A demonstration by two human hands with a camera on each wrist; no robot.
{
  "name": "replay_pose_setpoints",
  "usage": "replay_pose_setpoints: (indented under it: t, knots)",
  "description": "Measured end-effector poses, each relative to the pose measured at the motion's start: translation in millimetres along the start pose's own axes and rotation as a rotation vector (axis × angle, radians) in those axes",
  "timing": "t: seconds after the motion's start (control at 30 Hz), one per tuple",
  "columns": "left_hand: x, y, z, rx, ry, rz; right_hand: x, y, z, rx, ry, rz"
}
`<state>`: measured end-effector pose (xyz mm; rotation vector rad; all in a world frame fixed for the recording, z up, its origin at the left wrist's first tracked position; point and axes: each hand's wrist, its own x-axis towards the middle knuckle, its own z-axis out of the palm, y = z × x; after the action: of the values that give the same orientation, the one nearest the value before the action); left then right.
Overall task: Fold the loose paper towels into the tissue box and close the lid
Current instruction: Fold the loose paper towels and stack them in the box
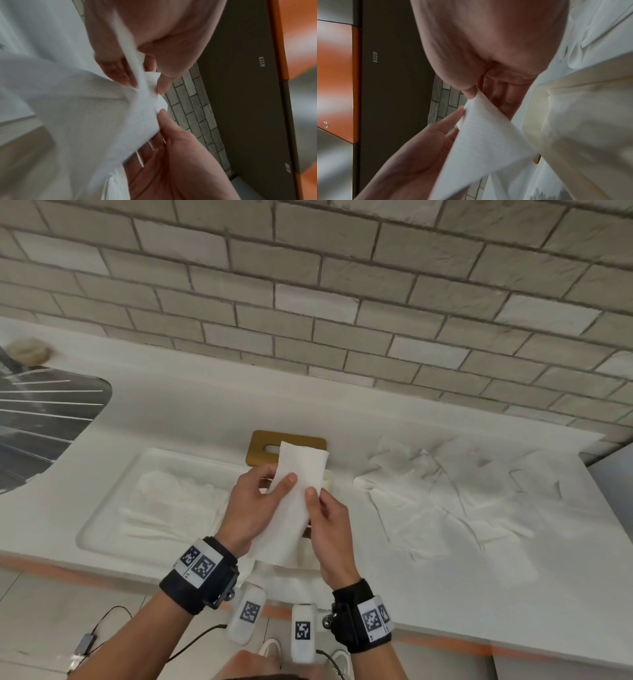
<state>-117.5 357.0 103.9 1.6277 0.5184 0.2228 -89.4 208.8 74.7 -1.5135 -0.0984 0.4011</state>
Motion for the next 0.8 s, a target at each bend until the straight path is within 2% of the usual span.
replay_pose_setpoints:
  t: [0.07,0.17,0.33,0.47,0.57,0.63,0.7,0.77,0.8]
  knots:
    - [0,1,0,0.022,0.005,-0.02,0,-1,-4,0.011,-0.003,-0.01]
    - [2,5,3,-0.224,-0.105,-0.089,3,-6,-7,0.038,0.017,0.012]
    - [17,-5,13,-0.238,-0.03,-0.072,1,8,-10,0.076,0.145,0.072]
    - [37,-34,18,-0.058,0.008,-0.089,2,34,-19,-0.312,0.267,-0.059]
    - [51,-50,20,0.137,-0.003,-0.08,8,49,-23,-0.651,0.182,-0.092]
    - [57,-54,20,0.233,0.034,0.01,9,50,-22,-0.875,0.108,-0.037]
    - [61,-57,18,0.356,0.078,0.174,8,48,-17,-1.021,0.067,0.014]
    - [63,-58,16,0.499,0.043,0.335,4,48,-11,-1.116,0.047,0.029]
    - [64,-58,17,0.565,-0.022,0.396,1,49,-8,-1.154,0.048,0.03]
